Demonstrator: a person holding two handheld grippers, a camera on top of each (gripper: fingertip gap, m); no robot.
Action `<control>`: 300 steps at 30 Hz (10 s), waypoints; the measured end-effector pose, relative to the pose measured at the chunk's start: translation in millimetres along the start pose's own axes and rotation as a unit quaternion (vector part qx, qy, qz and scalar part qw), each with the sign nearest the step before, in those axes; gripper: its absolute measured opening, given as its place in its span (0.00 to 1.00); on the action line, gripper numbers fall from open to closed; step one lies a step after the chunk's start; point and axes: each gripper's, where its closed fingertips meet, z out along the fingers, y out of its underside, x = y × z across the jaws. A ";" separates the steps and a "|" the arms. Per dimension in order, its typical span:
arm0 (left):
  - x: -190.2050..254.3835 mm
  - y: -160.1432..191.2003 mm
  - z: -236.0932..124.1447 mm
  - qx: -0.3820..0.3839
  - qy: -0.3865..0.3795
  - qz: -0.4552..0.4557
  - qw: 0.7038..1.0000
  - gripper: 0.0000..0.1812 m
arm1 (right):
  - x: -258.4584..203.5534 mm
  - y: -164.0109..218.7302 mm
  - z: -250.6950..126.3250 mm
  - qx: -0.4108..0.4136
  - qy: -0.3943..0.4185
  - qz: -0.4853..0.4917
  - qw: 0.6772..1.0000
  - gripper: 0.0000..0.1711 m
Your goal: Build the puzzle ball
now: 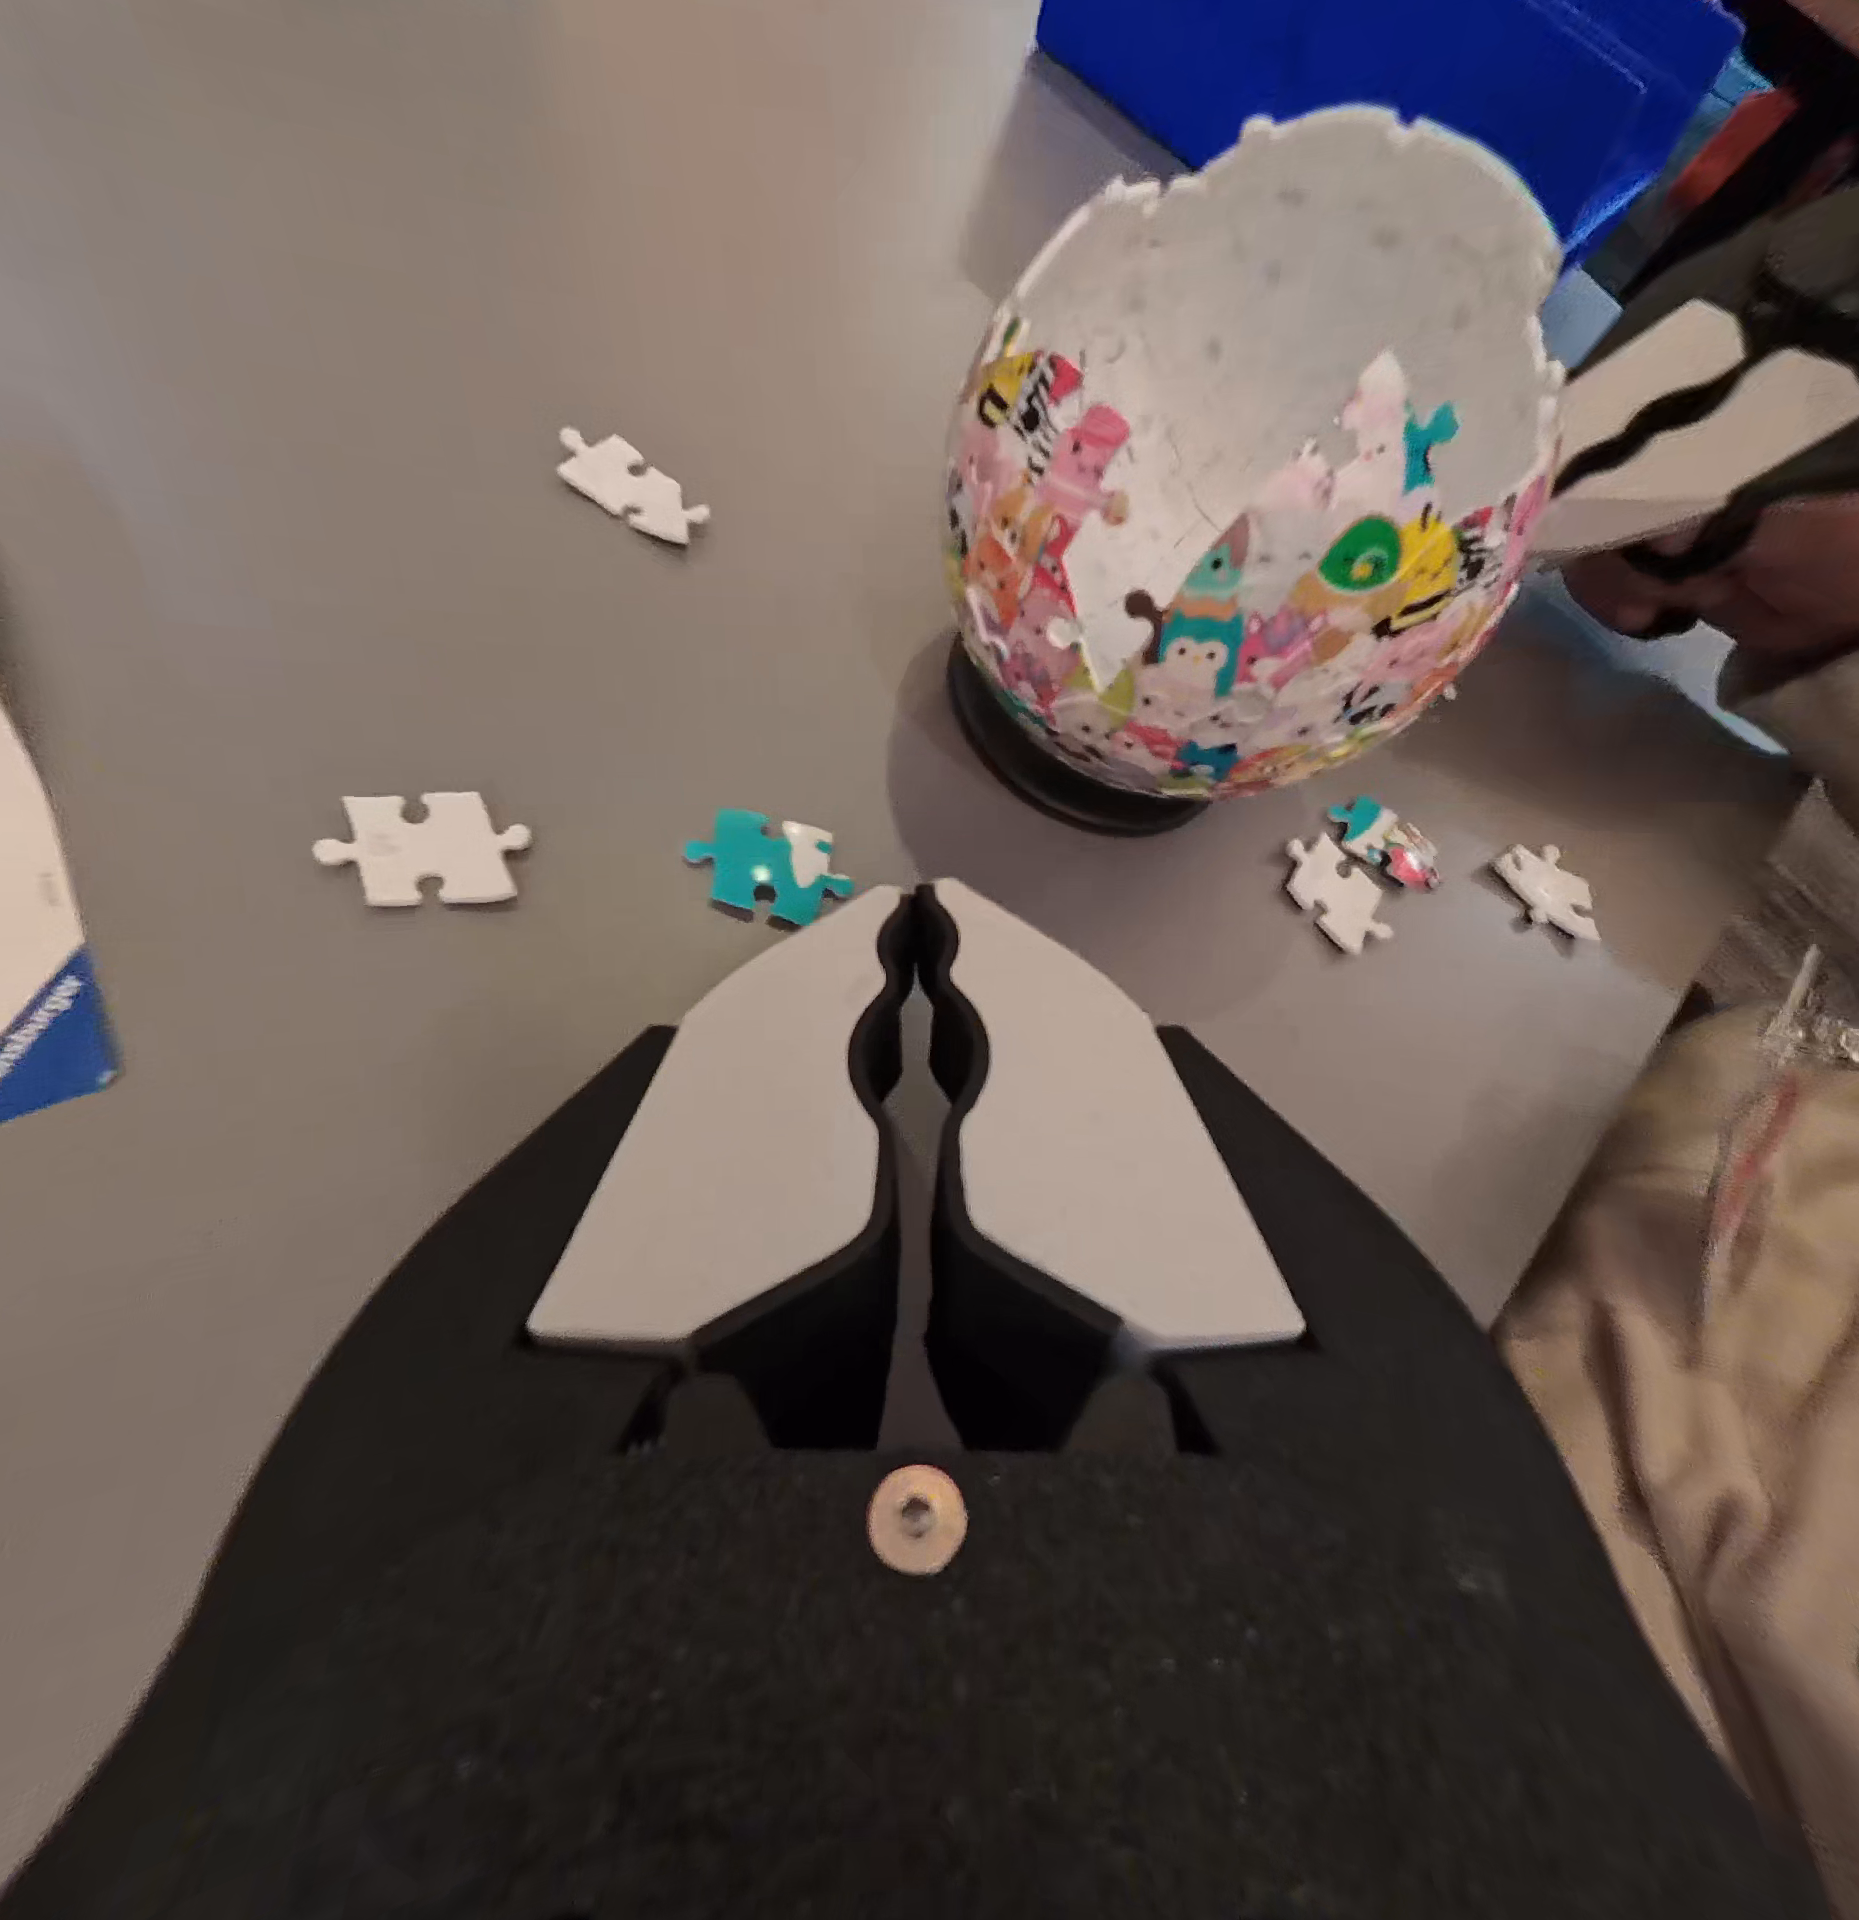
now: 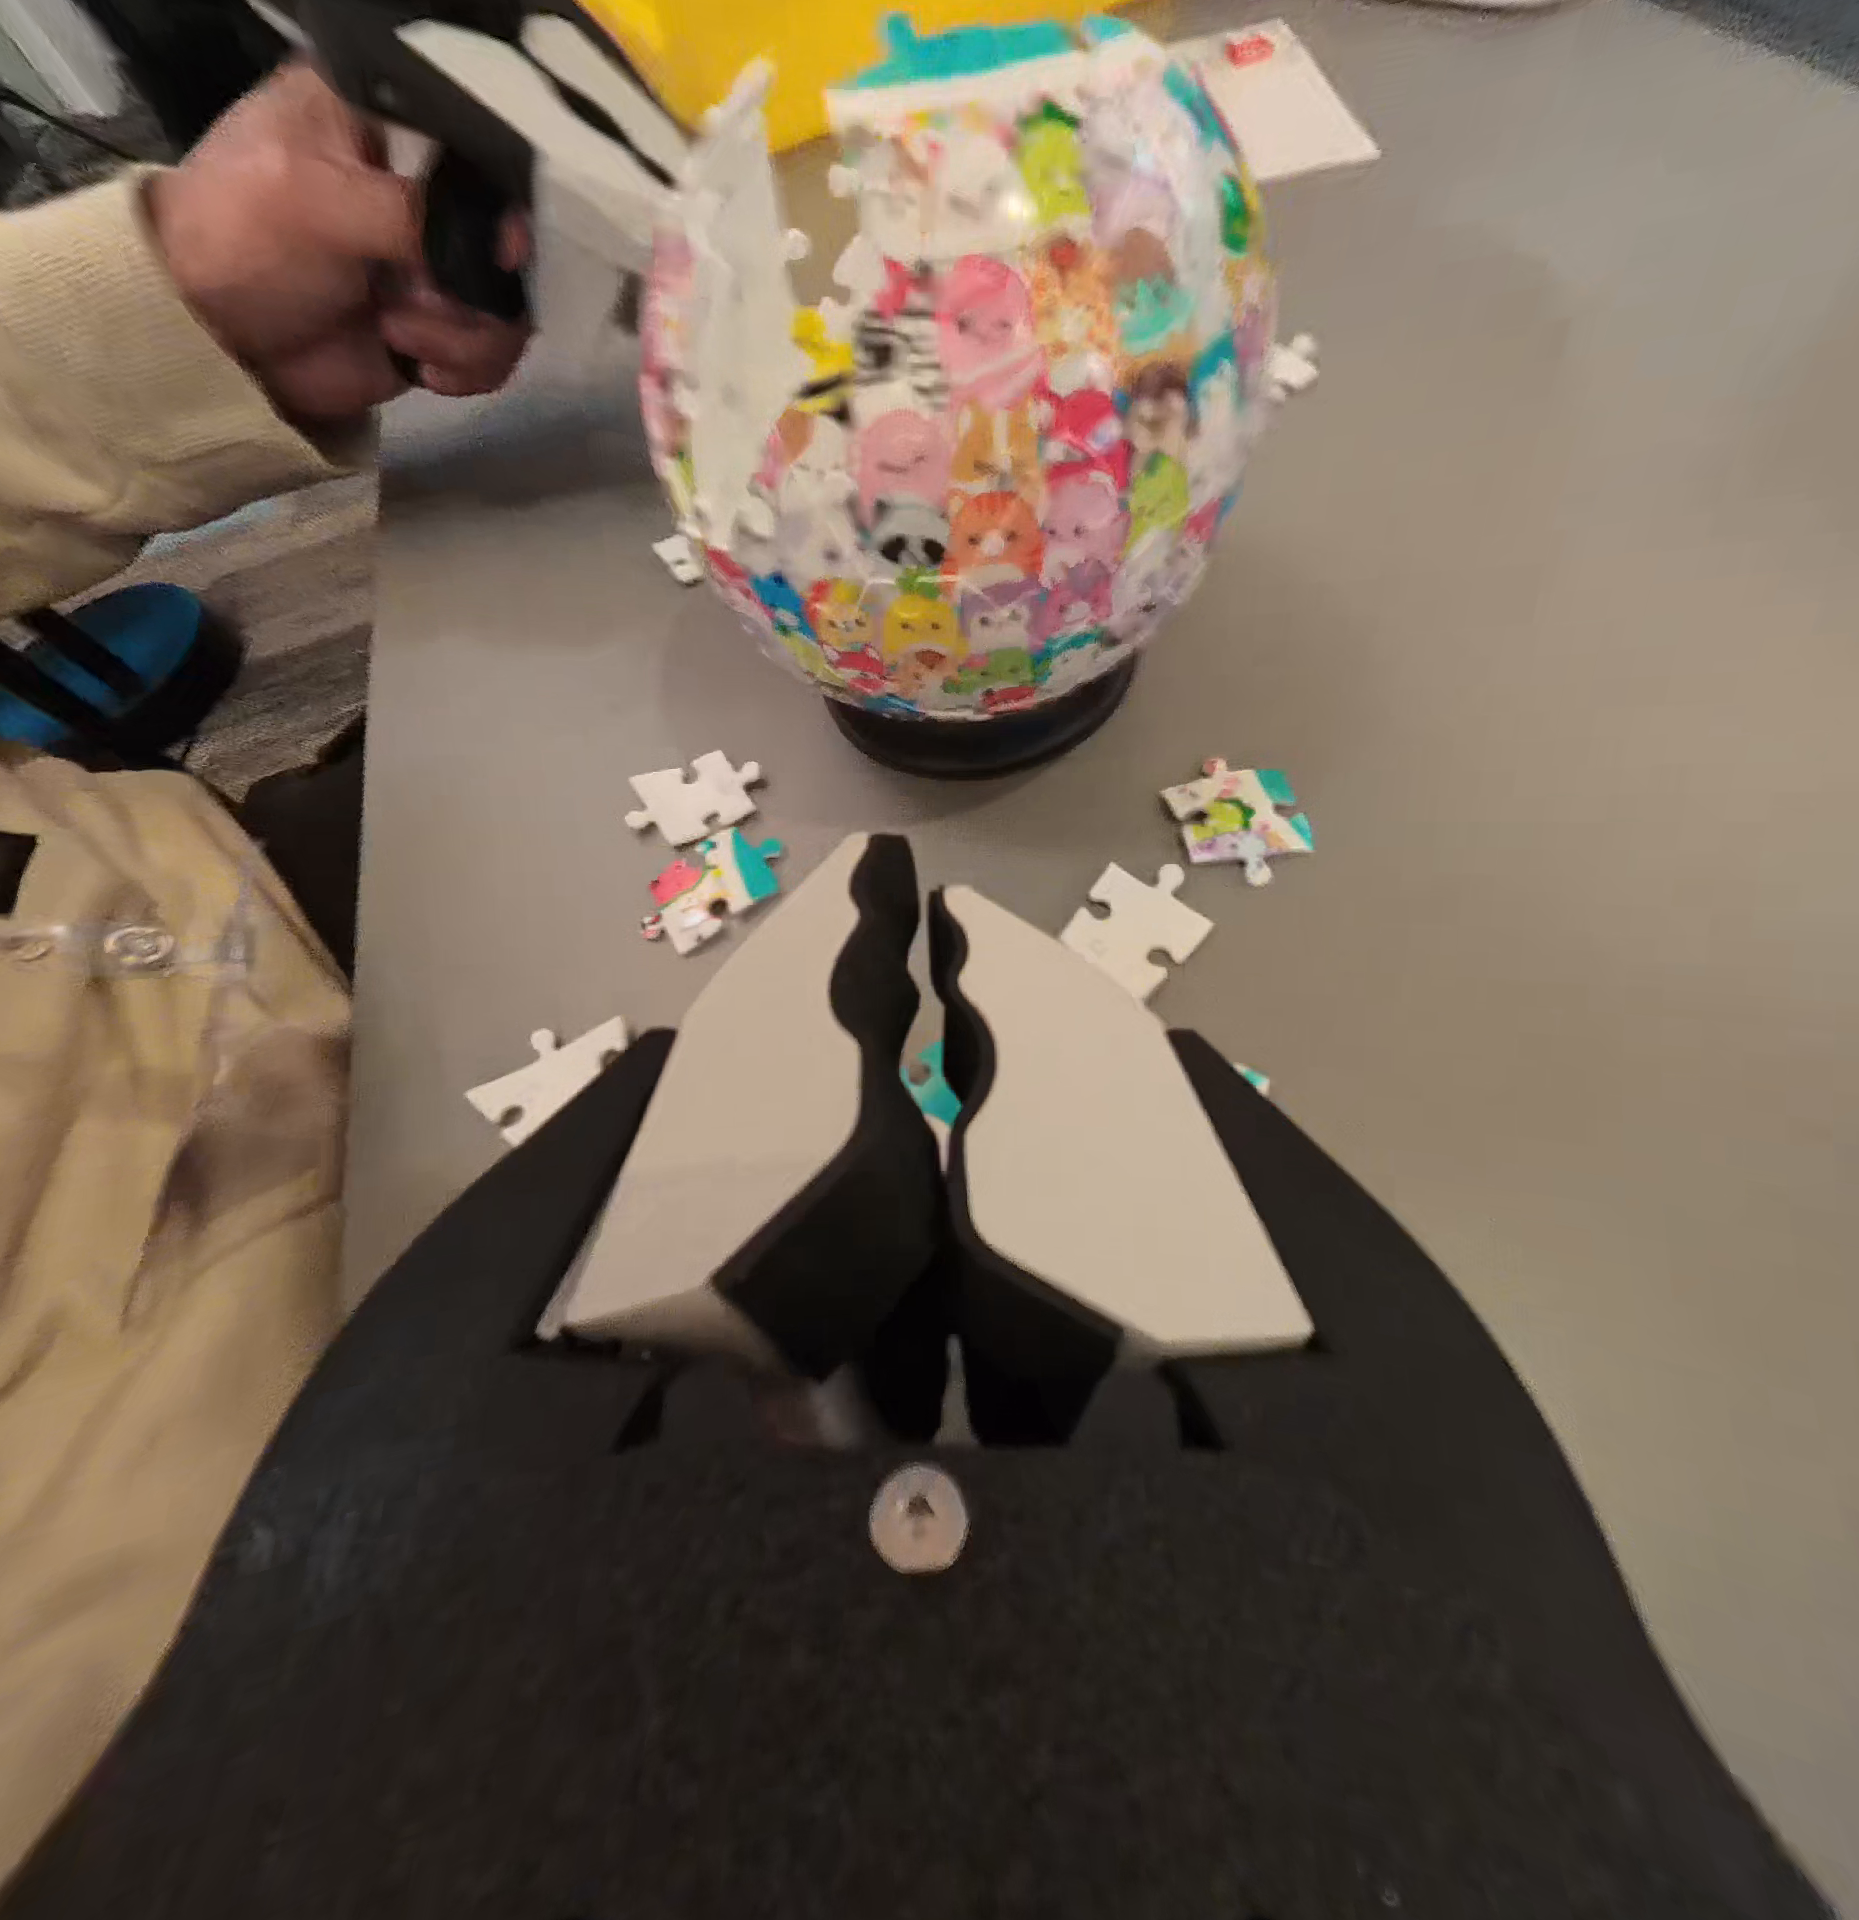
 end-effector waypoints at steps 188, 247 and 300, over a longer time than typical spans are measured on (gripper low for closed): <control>-114.2 36.1 -6.5 -0.072 -0.303 -0.094 0.946 0.57 | -24.4 -20.5 19.3 0.049 0.111 -0.076 0.990 0.19; -114.3 36.2 -6.5 -0.072 -0.303 -0.094 0.946 0.57 | -74.6 -60.5 66.1 -0.180 -0.041 -0.251 0.950 0.46; 95.6 11.0 69.7 -0.073 0.013 -0.006 0.997 0.00 | -92.1 -59.7 67.8 -0.147 -0.046 -0.161 0.975 0.60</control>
